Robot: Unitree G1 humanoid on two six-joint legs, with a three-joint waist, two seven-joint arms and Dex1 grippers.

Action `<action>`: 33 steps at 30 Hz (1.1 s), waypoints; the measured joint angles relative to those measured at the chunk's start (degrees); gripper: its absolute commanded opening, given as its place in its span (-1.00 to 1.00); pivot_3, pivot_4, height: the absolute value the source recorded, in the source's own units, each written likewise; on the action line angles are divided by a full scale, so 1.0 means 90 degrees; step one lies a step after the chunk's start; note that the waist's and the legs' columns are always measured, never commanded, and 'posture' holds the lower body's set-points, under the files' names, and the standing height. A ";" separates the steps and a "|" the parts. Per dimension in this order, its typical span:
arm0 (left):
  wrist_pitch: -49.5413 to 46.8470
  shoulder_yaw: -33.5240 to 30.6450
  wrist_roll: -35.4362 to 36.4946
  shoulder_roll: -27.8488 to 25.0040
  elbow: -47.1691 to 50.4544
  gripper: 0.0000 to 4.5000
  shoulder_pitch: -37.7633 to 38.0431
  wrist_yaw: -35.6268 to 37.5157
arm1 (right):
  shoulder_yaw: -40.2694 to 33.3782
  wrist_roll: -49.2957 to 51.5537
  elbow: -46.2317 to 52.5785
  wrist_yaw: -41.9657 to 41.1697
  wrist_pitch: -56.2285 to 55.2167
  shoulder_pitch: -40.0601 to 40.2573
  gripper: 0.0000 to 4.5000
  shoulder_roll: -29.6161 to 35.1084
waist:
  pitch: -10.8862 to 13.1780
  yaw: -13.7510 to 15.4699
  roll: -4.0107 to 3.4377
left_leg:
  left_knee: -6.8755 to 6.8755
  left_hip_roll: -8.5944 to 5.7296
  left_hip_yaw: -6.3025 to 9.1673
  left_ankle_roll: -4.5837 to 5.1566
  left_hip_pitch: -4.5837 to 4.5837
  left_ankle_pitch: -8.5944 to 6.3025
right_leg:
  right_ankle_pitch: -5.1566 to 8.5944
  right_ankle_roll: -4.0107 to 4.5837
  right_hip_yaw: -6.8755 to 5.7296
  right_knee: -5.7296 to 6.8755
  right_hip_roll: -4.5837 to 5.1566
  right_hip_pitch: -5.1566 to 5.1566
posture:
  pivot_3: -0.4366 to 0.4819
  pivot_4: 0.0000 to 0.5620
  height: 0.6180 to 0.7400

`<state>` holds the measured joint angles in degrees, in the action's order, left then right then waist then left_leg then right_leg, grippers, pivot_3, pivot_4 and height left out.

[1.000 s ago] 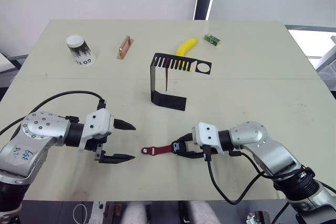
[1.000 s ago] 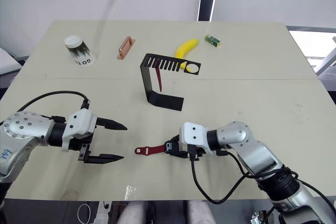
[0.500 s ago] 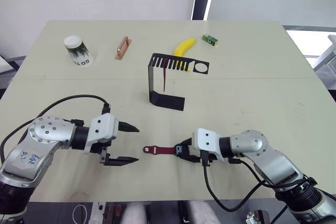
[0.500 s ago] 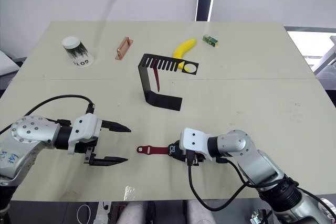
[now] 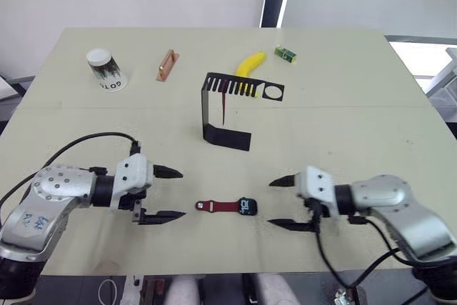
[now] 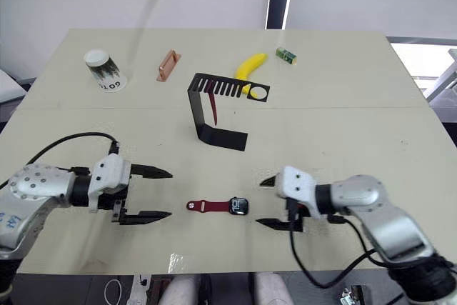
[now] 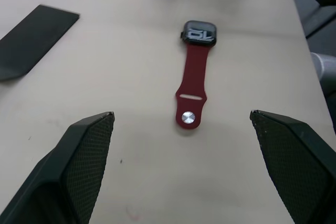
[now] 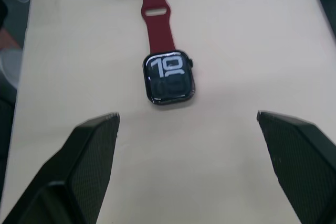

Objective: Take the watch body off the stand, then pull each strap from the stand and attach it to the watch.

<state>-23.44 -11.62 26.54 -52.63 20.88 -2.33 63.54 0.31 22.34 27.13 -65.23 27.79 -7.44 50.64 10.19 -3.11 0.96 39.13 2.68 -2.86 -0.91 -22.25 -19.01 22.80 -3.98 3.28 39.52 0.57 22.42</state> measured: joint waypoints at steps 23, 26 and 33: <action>-0.0382 -0.2810 0.0440 0.0980 -0.1474 1.00 0.0853 -0.1706 | -0.3076 0.1016 -0.1786 0.0262 -0.0065 0.1099 0.97 0.0027 | -0.0003 0.0016 0.0004 | 0.0001 -0.0004 -0.0002 0.0002 0.0021 -0.0002 | 0.0000 0.0000 0.0004 -0.0005 0.0004 -0.0013 | -0.05 -0.47 1.00; -0.0381 -0.2702 0.0440 0.0962 -0.1370 1.00 0.0807 -0.1702 | -0.3016 0.1013 -0.1770 0.0329 -0.0064 0.0983 0.97 0.0029 | -0.0003 0.0005 0.0003 | 0.0001 -0.0004 -0.0003 0.0001 0.0022 -0.0001 | 0.0000 0.0000 0.0004 -0.0004 0.0004 -0.0012 | -0.05 -0.47 1.00; -0.0581 -0.2311 0.0543 0.0965 -0.0833 1.00 0.0624 -0.1783 | -0.2578 0.1144 -0.1363 0.0626 0.0090 0.0504 0.97 -0.0101 | -0.0003 0.0000 0.0004 | 0.0001 -0.0001 -0.0003 -0.0002 0.0019 0.0001 | 0.0000 0.0000 0.0005 0.0000 0.0001 -0.0008 | -0.05 -0.47 1.00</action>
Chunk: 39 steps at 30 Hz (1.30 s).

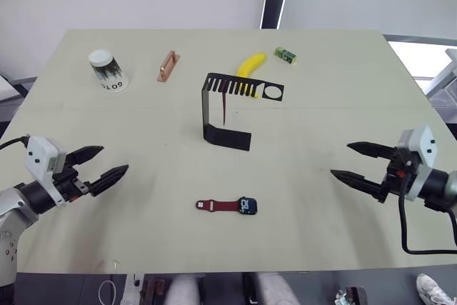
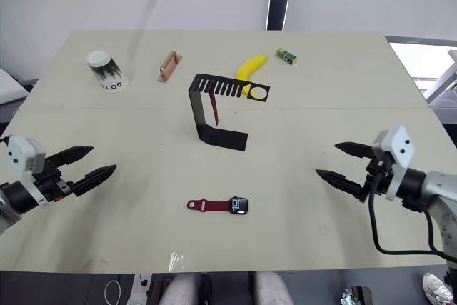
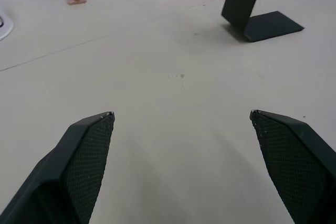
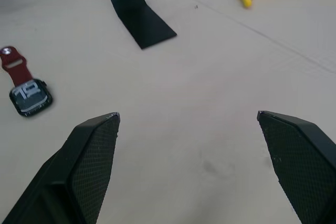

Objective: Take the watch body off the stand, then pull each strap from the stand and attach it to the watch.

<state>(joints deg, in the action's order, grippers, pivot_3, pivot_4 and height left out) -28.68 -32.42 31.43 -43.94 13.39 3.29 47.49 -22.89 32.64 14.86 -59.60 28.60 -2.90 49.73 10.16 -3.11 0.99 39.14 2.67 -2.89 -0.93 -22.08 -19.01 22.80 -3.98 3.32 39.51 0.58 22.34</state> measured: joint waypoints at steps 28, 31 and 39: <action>-0.1328 0.2873 -0.0029 0.2293 0.3004 1.00 -0.1424 -0.3927 | 0.3070 -0.1316 -0.0545 0.2399 0.0240 -0.2405 -0.98 -0.2737 | -0.0002 -0.0016 0.0002 | 0.0008 -0.0001 -0.0002 -0.0013 -0.0008 0.0008 | 0.0000 0.0000 0.0004 0.0028 -0.0005 0.0010 | -0.05 -0.47 1.00; -0.1263 0.3094 -0.0229 0.2335 0.2989 1.00 -0.1531 -0.4000 | 0.3324 -0.1615 -0.0987 0.2511 0.0010 -0.2625 -0.98 -0.2985 | -0.0002 -0.0019 0.0003 | 0.0009 -0.0002 -0.0002 -0.0014 -0.0007 0.0008 | 0.0000 0.0000 0.0005 0.0025 -0.0005 0.0008 | -0.05 -0.47 1.00; -0.1123 0.3613 -0.0869 0.2852 0.2818 1.00 -0.1873 -0.4418 | 0.3682 -0.2317 -0.2365 0.2957 -0.0357 -0.3339 -0.98 -0.3904 | -0.0002 -0.0028 0.0002 | 0.0009 0.0000 -0.0003 -0.0015 -0.0008 0.0009 | 0.0000 0.0000 0.0002 0.0035 -0.0004 0.0012 | -0.05 -0.47 1.00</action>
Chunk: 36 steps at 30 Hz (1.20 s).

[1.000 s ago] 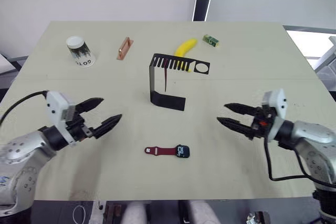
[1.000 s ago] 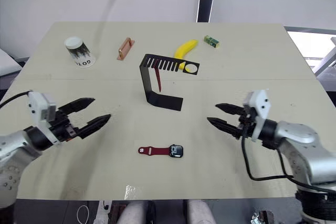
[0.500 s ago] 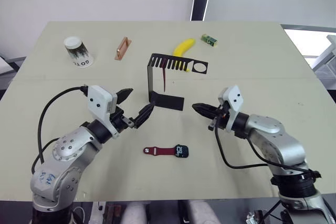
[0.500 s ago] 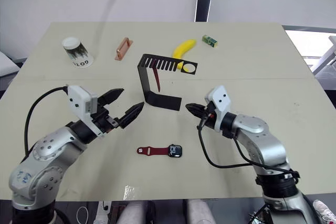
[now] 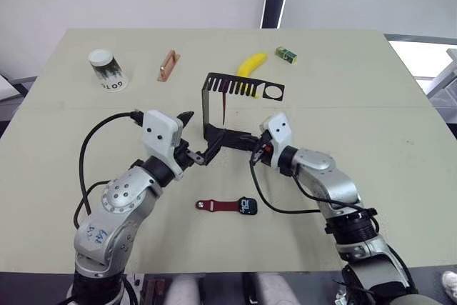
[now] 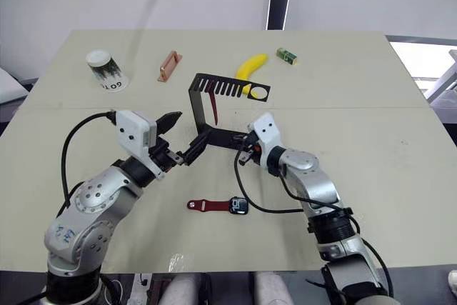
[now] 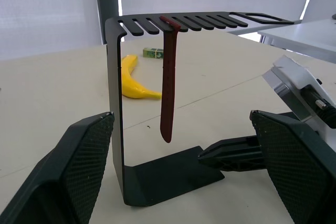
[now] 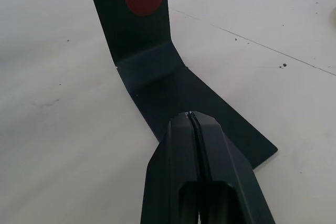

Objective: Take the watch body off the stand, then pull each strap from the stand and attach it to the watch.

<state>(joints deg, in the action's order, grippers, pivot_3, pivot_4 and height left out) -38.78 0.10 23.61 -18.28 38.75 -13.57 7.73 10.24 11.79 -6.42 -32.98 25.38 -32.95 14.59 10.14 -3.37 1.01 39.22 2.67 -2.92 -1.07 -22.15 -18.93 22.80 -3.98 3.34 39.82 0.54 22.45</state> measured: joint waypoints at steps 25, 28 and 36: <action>0.0092 0.0565 -0.0737 0.0709 -0.0173 1.00 -0.0090 -0.0069 | 0.0005 -0.0455 -0.0549 0.0296 0.0425 -0.0310 -0.98 -0.0200 | -0.0032 0.0004 0.0001 | 0.0000 0.0001 0.0000 -0.0001 0.0004 0.0000 | 0.0000 0.0000 -0.0001 0.0001 0.0001 -0.0006 | -0.05 -0.47 1.00; 0.0180 0.0576 -0.0865 0.0760 -0.0260 1.00 -0.0097 -0.0077 | 0.0052 -0.0484 -0.0526 0.0295 0.0437 -0.0306 -0.98 -0.0177 | -0.0038 0.0007 -0.0001 | 0.0000 0.0001 0.0000 -0.0001 0.0005 0.0000 | 0.0000 0.0000 -0.0001 0.0000 0.0001 -0.0006 | -0.05 -0.47 1.00; 0.0710 0.0604 -0.1253 0.1011 -0.1280 0.43 -0.0365 -0.0188 | 0.0055 -0.0553 -0.0526 0.0295 0.0442 -0.0309 -1.00 -0.0168 | -0.0054 0.0015 0.0008 | 0.0000 0.0001 0.0000 0.0000 0.0005 0.0000 | 0.0000 0.0000 -0.0001 -0.0007 0.0001 -0.0008 | -0.05 -0.47 1.00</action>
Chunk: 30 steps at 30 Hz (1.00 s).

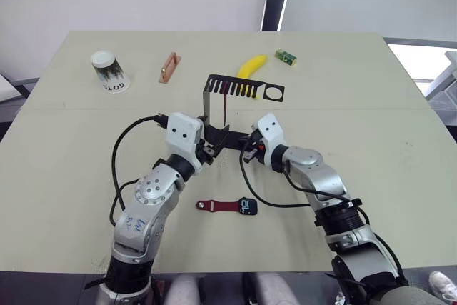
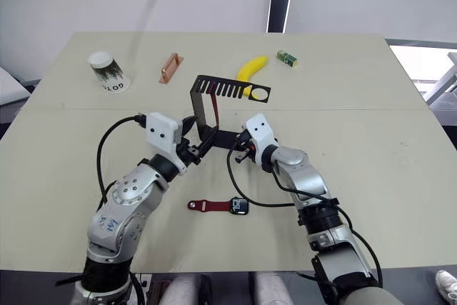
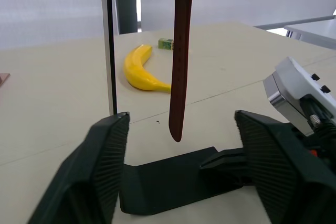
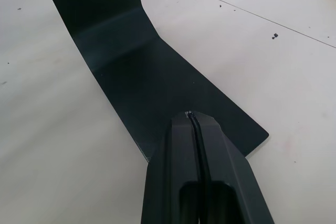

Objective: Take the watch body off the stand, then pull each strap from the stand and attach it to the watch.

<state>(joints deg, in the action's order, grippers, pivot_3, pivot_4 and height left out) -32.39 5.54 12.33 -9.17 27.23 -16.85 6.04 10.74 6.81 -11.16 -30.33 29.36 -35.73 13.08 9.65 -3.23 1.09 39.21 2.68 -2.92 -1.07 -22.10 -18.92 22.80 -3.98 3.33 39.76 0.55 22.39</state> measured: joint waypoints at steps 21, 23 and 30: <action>0.1001 0.0193 -0.0788 0.0591 -0.1936 -0.13 -0.1064 -0.0090 | -0.0002 -0.0009 0.0033 0.0000 0.0072 -0.0012 -1.00 0.0002 | -0.0005 0.0008 0.0005 | -0.0001 0.0000 0.0000 0.0000 0.0001 0.0000 | 0.0000 0.0000 -0.0001 -0.0001 0.0002 0.0002 | -0.05 -0.47 1.00; 0.1076 0.0195 -0.0863 0.0617 -0.2055 -0.50 -0.1097 -0.0099 | -0.0005 -0.0009 0.0043 0.0000 0.0082 -0.0010 -1.00 0.0020 | -0.0005 0.0009 0.0005 | 0.0000 0.0000 -0.0001 0.0000 0.0001 0.0000 | 0.0000 0.0000 -0.0001 0.0000 0.0003 0.0001 | -0.05 -0.47 1.00; 0.1303 0.0191 -0.0969 0.0665 -0.2066 -0.99 -0.1095 -0.0084 | -0.0008 -0.0010 0.0063 0.0000 0.0090 0.0000 -1.00 0.0030 | -0.0005 0.0013 0.0005 | 0.0000 0.0000 -0.0001 0.0000 0.0001 0.0000 | 0.0000 0.0000 -0.0001 -0.0002 0.0003 0.0001 | -0.05 -0.47 1.00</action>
<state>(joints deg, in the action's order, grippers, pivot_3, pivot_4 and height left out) -20.66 7.26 3.61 -3.19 8.64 -26.71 5.28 10.67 6.72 -10.60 -30.33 30.17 -35.73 13.34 9.61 -3.11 1.13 39.21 2.68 -2.93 -1.07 -22.10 -18.92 22.80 -3.98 3.32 39.74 0.58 22.40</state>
